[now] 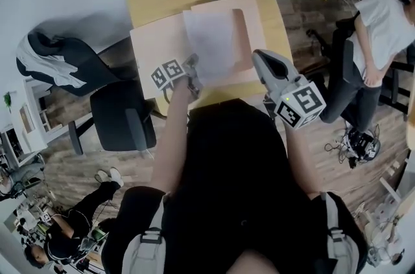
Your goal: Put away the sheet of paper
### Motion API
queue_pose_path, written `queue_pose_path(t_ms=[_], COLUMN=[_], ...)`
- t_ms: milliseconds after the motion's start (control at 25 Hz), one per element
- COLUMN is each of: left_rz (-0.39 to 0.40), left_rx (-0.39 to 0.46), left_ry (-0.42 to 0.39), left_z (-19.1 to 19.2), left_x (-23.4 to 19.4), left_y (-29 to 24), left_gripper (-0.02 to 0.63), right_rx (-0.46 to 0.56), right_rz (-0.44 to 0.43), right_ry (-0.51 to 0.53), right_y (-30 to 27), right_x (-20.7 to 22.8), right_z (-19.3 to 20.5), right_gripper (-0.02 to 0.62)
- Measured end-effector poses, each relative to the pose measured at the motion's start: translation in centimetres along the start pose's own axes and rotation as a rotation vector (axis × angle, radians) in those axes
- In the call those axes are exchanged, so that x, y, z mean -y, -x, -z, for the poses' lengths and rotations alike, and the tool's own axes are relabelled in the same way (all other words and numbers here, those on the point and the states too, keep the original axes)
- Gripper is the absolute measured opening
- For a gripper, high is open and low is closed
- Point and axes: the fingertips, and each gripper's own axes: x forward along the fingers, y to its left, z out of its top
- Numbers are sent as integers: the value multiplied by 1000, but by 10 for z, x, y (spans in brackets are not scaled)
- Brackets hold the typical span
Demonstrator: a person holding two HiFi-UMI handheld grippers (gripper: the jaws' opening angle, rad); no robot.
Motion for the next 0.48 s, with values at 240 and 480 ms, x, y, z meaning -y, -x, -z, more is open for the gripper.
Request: queue_pose_path(t_ms=[240, 480], left_rz=[31, 66], left_rx=[10, -79], left_ry=[52, 20], left_z=[4, 25], left_x=[17, 35], left_y=[-18, -34], left_gripper=[9, 9], right_rx=[12, 28], right_rz=[43, 88], right_ry=[-12, -25], right_y=[15, 29], right_x=[12, 23], right_z=[-1, 0], right_gripper=[3, 3])
